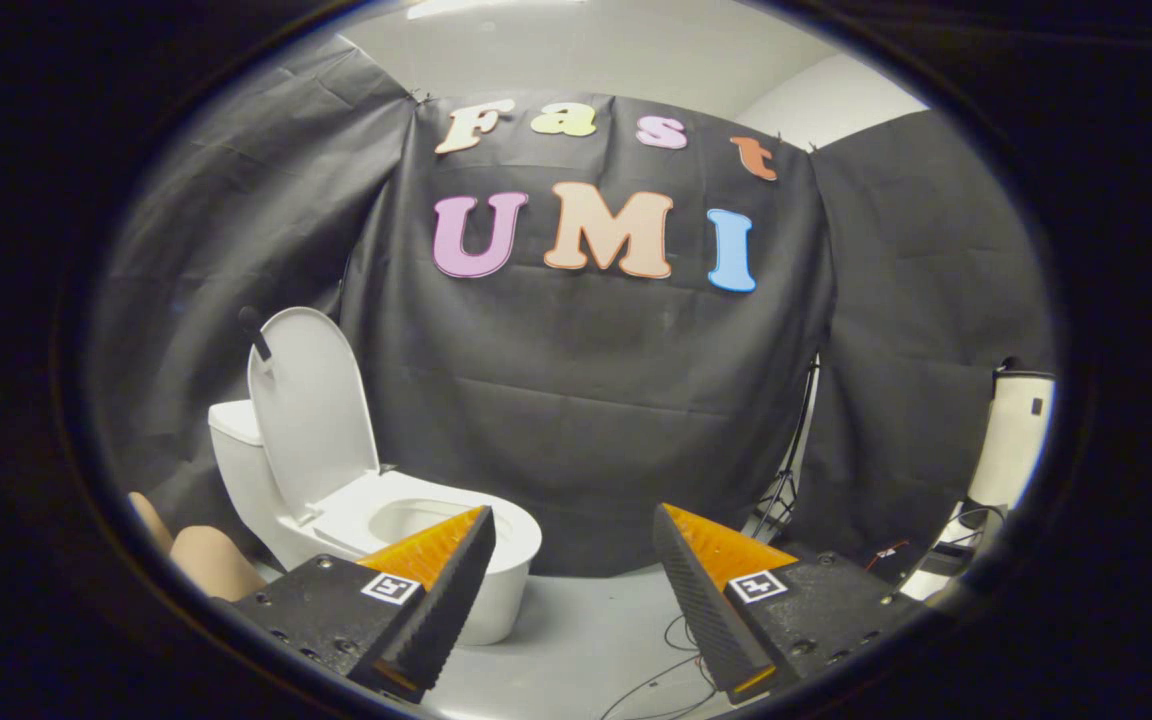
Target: Open the toilet lid.
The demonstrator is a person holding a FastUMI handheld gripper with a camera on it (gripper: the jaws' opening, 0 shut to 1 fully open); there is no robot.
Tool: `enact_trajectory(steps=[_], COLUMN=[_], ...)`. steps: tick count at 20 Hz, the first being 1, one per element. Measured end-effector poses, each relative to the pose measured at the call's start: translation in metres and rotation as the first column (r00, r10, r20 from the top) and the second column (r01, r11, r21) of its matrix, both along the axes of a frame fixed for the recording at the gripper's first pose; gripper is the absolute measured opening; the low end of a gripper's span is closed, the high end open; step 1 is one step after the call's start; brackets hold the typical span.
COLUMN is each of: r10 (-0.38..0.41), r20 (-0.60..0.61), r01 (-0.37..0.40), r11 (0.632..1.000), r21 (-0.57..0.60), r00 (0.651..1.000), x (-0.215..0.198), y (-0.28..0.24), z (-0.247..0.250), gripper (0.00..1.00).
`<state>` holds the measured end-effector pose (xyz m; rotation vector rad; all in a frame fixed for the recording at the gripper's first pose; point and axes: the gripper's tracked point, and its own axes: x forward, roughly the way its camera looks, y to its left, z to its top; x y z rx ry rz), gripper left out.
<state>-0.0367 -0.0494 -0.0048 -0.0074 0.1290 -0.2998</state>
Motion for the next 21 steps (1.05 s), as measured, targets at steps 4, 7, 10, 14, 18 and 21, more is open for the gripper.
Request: enact_trajectory(steps=[4, 7, 10, 14, 18, 21], r10=[-0.017, -0.021, -0.019, -0.023, -0.034, -0.049], r20=[-0.014, -0.028, -0.025, -0.025, -0.004, 0.018], r01=[0.017, 0.021, 0.02, 0.025, 0.034, 0.048], r11=[1.0, 1.0, 0.999, 0.998, 0.998, 0.997], r21=[0.018, 0.018, 0.032, 0.051, 0.051, 0.056], r00=[1.0, 0.999, 0.999, 0.999, 0.999, 0.999], x=[0.0, 0.0, -0.001, -0.001, -0.002, 0.001], y=[-0.004, -0.005, -0.005, -0.008, -0.013, -0.02], z=[-0.003, -0.007, -0.007, -0.009, -0.004, 0.001], gripper=[0.96, 0.96, 0.97, 0.97, 0.97, 0.97])
